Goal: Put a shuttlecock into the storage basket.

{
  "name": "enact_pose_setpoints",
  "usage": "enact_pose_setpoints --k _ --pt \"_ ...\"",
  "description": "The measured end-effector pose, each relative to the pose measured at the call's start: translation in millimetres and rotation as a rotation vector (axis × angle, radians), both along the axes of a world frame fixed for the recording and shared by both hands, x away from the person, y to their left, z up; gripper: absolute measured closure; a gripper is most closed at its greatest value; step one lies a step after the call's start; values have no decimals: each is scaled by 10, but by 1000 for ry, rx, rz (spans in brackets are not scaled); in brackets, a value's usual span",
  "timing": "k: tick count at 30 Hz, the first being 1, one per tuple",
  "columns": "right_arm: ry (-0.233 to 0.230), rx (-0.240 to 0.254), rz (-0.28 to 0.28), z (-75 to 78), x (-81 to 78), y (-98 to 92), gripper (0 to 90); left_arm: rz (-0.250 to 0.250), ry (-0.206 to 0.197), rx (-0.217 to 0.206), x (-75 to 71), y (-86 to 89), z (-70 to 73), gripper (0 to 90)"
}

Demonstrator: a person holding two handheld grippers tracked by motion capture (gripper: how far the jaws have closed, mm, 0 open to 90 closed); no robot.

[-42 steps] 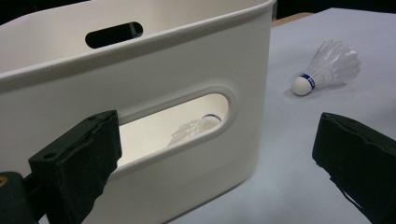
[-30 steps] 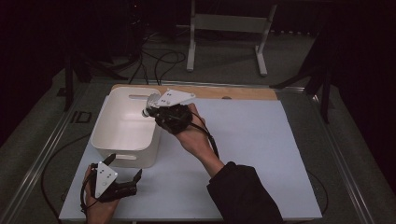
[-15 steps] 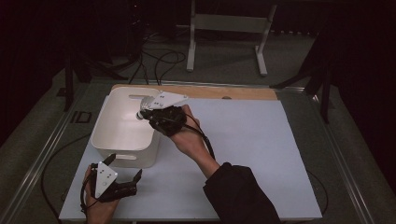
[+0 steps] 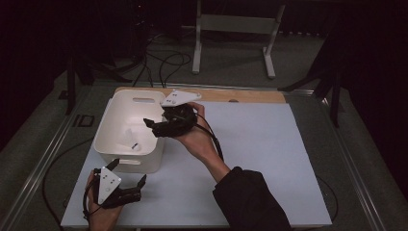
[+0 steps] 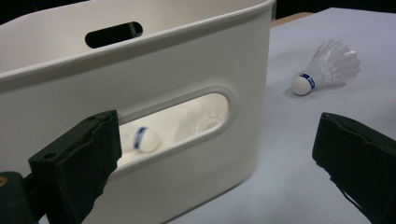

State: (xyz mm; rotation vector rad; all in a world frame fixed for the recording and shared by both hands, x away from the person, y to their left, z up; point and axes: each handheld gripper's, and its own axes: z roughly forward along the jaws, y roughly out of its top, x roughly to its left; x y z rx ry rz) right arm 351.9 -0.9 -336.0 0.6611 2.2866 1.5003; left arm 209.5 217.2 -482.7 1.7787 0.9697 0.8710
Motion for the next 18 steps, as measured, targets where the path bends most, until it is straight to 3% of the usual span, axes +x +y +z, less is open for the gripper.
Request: enact_pose_setpoints --k 18 --pt "26 3 -33 -32 79 -180 143 0 2 0 2 -2 -3 18"
